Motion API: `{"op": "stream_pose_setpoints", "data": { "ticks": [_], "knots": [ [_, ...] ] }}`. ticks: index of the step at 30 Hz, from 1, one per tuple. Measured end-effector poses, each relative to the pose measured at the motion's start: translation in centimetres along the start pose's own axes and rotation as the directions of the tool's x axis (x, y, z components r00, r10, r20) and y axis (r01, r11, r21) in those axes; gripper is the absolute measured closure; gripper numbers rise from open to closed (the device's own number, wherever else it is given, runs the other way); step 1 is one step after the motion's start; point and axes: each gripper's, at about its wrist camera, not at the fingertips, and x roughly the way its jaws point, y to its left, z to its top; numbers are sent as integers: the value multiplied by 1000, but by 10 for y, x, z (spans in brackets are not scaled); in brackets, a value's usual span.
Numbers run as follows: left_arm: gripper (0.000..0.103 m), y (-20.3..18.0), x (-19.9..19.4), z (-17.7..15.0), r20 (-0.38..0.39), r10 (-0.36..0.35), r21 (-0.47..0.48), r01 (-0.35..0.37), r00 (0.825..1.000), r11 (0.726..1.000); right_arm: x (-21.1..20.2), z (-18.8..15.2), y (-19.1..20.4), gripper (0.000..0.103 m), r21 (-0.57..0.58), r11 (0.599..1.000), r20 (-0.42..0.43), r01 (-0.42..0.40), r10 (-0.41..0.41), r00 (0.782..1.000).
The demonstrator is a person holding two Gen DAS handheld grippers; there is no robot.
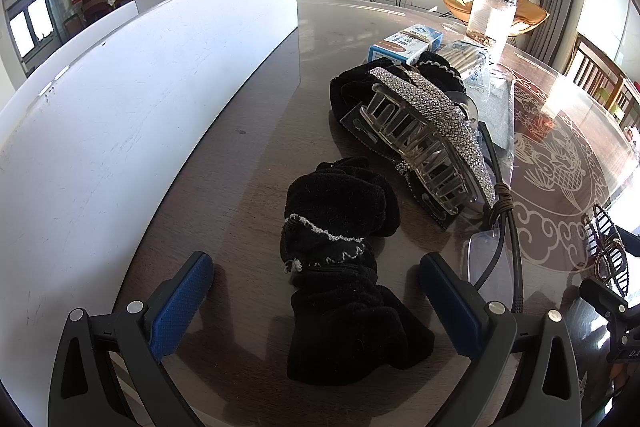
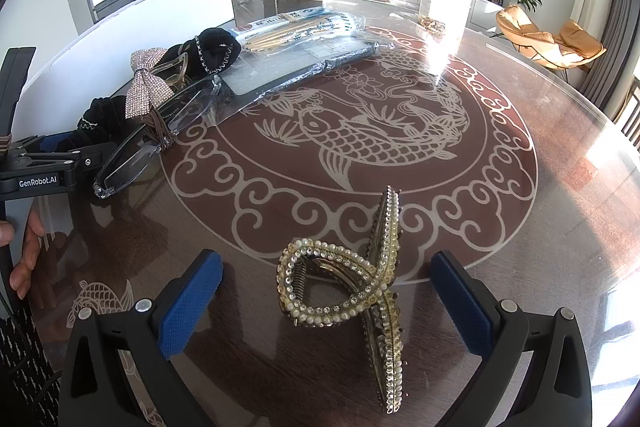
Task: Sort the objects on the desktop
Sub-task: 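Lift the scrunchie with the left tool while the right lifts the pearl clip, then carry the scrunchie and pearl clip into the cardboard tray and open both tools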
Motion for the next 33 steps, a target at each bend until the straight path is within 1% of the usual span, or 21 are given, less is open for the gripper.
{"op": "stream_pose_setpoints", "data": {
  "ticks": [11,15,17,18,19,20,21,22,24,26,28,30,32,33],
  "knots": [
    [0,0,0,0,0,0,1,0,1000,1000,0,0,0,0,0,1000,0,0,0,1000],
    [1,-1,-1,-1,4,-24,12,24,1000,1000,0,0,0,0,0,1000,0,0,0,1000],
    [31,-4,-7,-2,38,-34,32,33,999,999,0,1,1,0,-5,1000,-21,-1,1,1000],
    [38,-6,-9,-3,49,-46,46,44,998,998,1,3,1,0,-10,1000,-44,-4,4,999],
    [56,-9,-11,-3,58,-60,61,56,997,997,2,5,1,0,-7,1000,-61,-4,4,998],
    [71,-11,-12,-3,62,-76,73,71,995,995,0,6,1,10,5,1000,-61,5,-4,998],
    [71,-13,-14,-4,58,-103,80,98,993,992,-4,7,1,45,9,1000,-40,9,-9,999],
    [71,-15,-15,-4,55,-120,85,115,991,990,-8,9,2,57,5,1000,-29,20,-20,999],
    [71,-17,-22,-7,61,-159,94,153,985,984,-15,12,3,61,18,1000,-31,5,-4,1000],
    [71,-14,-36,-9,96,-198,79,191,975,978,-25,10,5,61,9,1000,-21,-6,6,1000],
    [71,-5,-49,-13,124,-250,34,247,960,968,-41,7,6,61,7,1000,5,-19,19,1000],
    [71,5,-65,-19,165,-295,-10,300,941,954,-58,5,5,61,13,1000,37,-24,24,999],
    [71,15,-81,-23,209,-320,-36,334,924,942,-73,4,4,61,14,999,62,-30,29,998],
    [71,19,-90,-25,225,-322,-44,340,919,939,-79,3,4,61,12,999,74,-36,35,997]
  ]
}}
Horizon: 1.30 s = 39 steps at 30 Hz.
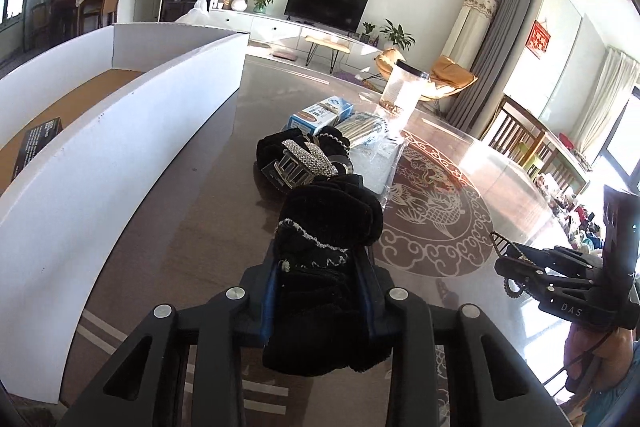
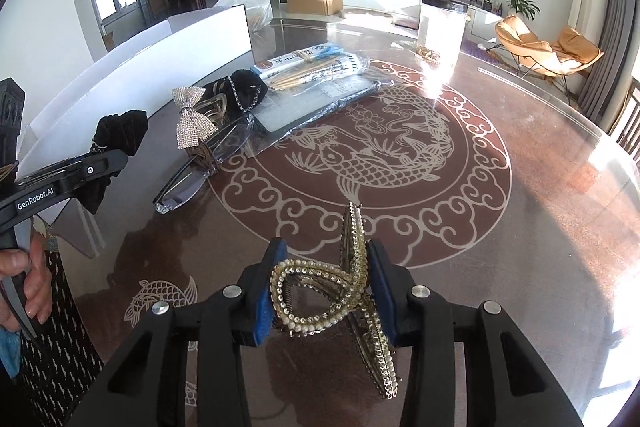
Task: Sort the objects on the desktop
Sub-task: 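Carry the scrunchie and pearl clip into the cardboard tray and open both tools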
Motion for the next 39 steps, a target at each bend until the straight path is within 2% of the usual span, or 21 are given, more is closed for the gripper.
{"op": "stream_pose_setpoints", "data": {
  "ticks": [5,9,12,15,17,19,23,27,31,32,33,35,36,38,39],
  "knots": [
    [71,3,-48,-1,56,32,-1,-32,998,999,-18,10,13,61,-8,999,43,-39,39,998],
    [71,27,-86,19,105,72,-60,-66,992,996,-17,41,46,61,-68,993,75,-98,103,992],
    [71,60,-115,45,139,117,-121,-101,983,987,-14,76,83,61,-128,979,116,-159,174,978],
    [71,101,-134,73,146,193,-177,-166,970,970,-13,115,128,61,-179,955,154,-236,264,952],
    [71,133,-139,88,124,255,-208,-226,959,952,-9,142,162,61,-213,931,167,-295,332,928],
    [71,167,-134,101,76,289,-252,-262,954,932,-1,169,199,61,-253,903,171,-348,396,902],
    [71,225,-107,108,-66,353,-317,-355,933,879,39,219,274,61,-325,852,126,-409,468,875],
    [71,255,-78,97,-200,373,-326,-420,906,847,102,247,325,61,-329,840,23,-431,464,886],
    [63,265,-61,81,-289,395,-303,-475,872,826,156,251,340,60,-301,850,-84,-432,428,900],
    [61,262,-59,82,-287,406,-276,-480,868,833,166,250,338,57,-289,855,-101,-431,421,902],
    [58,259,-57,81,-291,411,-259,-485,864,836,174,250,334,44,-270,862,-112,-430,416,903],
    [42,252,-54,82,-289,411,-239,-481,865,844,181,250,321,32,-216,870,-103,-443,431,897],
    [37,246,-55,83,-281,418,-235,-484,864,843,179,250,313,32,-184,871,-87,-455,447,891],
    [35,232,-62,84,-253,424,-240,-481,870,843,168,247,297,32,-136,868,-58,-478,475,878],
    [35,222,-67,84,-235,412,-246,-464,880,851,160,245,288,31,-123,868,-40,-481,480,876]
  ]
}}
